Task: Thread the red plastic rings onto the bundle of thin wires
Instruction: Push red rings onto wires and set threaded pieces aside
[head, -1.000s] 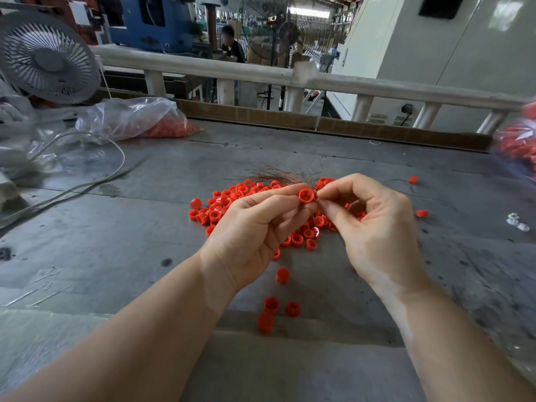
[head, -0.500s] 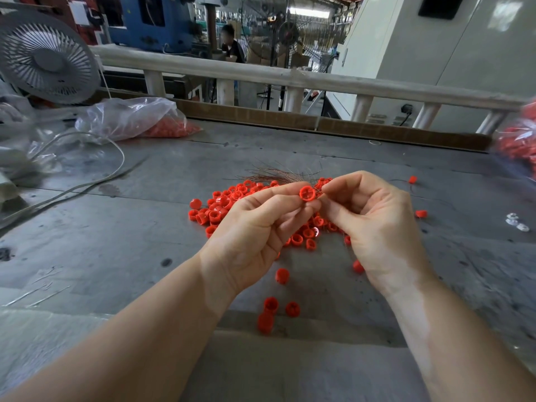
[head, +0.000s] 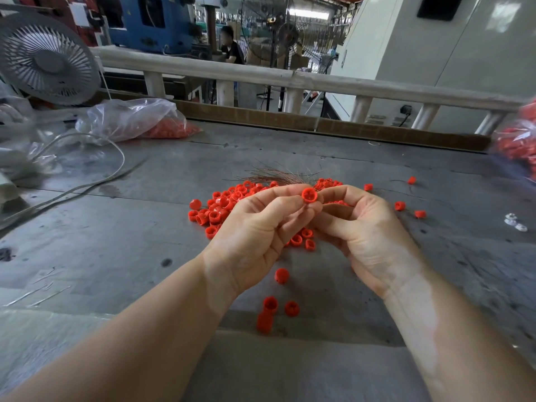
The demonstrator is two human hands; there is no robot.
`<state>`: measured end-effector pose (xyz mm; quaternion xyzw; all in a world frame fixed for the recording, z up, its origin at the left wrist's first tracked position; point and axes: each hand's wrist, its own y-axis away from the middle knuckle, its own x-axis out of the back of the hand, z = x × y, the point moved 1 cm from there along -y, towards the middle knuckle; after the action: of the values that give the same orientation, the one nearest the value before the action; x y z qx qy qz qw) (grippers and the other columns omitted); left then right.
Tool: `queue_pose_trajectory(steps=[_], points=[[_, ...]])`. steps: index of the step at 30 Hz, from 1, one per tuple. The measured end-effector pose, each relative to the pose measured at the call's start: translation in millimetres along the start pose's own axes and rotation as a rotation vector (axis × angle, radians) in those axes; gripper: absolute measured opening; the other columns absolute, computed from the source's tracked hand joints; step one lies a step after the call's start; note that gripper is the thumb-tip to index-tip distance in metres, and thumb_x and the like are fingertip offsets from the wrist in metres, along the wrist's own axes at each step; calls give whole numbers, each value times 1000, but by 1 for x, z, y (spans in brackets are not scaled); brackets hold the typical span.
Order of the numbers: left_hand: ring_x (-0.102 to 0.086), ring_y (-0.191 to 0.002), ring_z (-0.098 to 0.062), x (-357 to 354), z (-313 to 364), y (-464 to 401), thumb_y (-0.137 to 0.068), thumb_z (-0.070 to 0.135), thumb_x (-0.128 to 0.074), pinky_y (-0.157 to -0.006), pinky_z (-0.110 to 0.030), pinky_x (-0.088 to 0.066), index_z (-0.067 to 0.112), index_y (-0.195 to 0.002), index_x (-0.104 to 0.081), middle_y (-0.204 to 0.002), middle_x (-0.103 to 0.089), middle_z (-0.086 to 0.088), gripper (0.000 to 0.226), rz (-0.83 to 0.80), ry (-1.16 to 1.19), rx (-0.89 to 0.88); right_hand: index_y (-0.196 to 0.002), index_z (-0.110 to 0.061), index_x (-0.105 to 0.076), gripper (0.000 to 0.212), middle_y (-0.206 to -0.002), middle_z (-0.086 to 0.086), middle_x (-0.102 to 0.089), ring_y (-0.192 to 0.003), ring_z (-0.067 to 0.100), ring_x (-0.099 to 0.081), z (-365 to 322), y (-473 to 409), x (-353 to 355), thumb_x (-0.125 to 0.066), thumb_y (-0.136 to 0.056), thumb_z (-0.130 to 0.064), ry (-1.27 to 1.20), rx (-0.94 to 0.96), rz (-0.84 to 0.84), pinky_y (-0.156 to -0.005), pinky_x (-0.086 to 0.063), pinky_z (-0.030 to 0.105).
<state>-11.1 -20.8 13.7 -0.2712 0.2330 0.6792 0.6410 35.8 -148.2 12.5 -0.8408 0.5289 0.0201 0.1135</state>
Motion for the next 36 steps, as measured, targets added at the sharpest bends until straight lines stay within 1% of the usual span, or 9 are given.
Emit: queue_pose_trajectory(steps=[6, 15, 17, 20, 22, 24, 27, 31, 36], points=[[-70, -69, -12, 1, -1, -2, -66, 5, -61, -60, -13, -53, -2, -82, -66, -73, -71, -11, 18, 22, -3, -6, -71, -18, -68, 30, -72, 8, -71, -69, 16, -68, 1, 0, 1, -79, -46, -30, 73, -2, -8, -63, -54, 21], [-70, -67, -12, 3, -4, -3, -73, 0, -59, -62, -14, -54, -4, -83, -64, -71, -70, -12, 12, 88, -3, -18, -70, -18, -69, 23, -73, 7, -72, -71, 15, -67, 2, -1, 4, -80, -52, -27, 225, 27, 33, -68, -54, 22], [-69, -66, -12, 3, -4, -4, -80, -4, -56, -62, -15, -55, -3, -80, -66, -71, -70, -12, 11, 111, -1, -13, -69, -17, -68, 15, -68, 2, -71, -67, 10, -66, 0, -3, 10, -81, -65, -11, 293, 60, 118, -67, -53, 18], [-70, -66, -14, 4, -4, -4, -77, -5, -58, -60, -16, -54, 1, -67, -71, -70, -70, -12, 18, 140, 21, 4, -66, -22, -64, 26, -61, -5, -66, -60, 5, -61, -4, -7, 24, -73, -75, 1, 547, 154, 348, -61, -49, 16], [-70, -66, -14, 4, -5, -3, -73, -4, -60, -58, -15, -54, 2, -64, -72, -69, -69, -12, 16, 139, 25, 10, -64, -26, -60, 31, -64, -8, -63, -61, 9, -59, -7, -8, 33, -71, -77, -1, 785, 203, 466, -65, -50, 25], [-70, -65, -14, 5, -5, -4, -77, -6, -59, -58, -15, -53, -1, -72, -70, -70, -69, -12, 14, 149, 24, 13, -65, -26, -58, 30, -65, -9, -61, -65, 15, -60, -8, -8, 39, -70, -79, -3, 953, 203, 524, -68, -51, 32], [-70, -66, -13, 6, -5, -4, -84, -7, -55, -59, -15, -54, -3, -82, -65, -70, -69, -11, 11, 160, 16, 17, -73, -24, -62, 23, -69, -4, -63, -74, 23, -64, -7, -7, 43, -68, -80, -3, 1098, 141, 506, -75, -52, 39], [-69, -66, -12, 7, -6, -4, -84, -7, -55, -59, -15, -54, -3, -84, -64, -69, -69, -11, 10, 158, 19, 22, -78, -23, -70, 17, -80, 1, -68, -83, 24, -64, -7, -3, 42, -70, -80, -7, 1250, 26, 420, -71, -44, 28], [-70, -65, -14, 7, -7, -4, -80, -6, -57, -57, -16, -54, -4, -79, -66, -69, -69, -12, 10, 150, 44, 35, -71, -25, -71, 7, -65, -9, -57, -82, 20, -60, -9, 0, 32, -76, -76, -24, 1371, -20, 313, -75, -38, 29]])
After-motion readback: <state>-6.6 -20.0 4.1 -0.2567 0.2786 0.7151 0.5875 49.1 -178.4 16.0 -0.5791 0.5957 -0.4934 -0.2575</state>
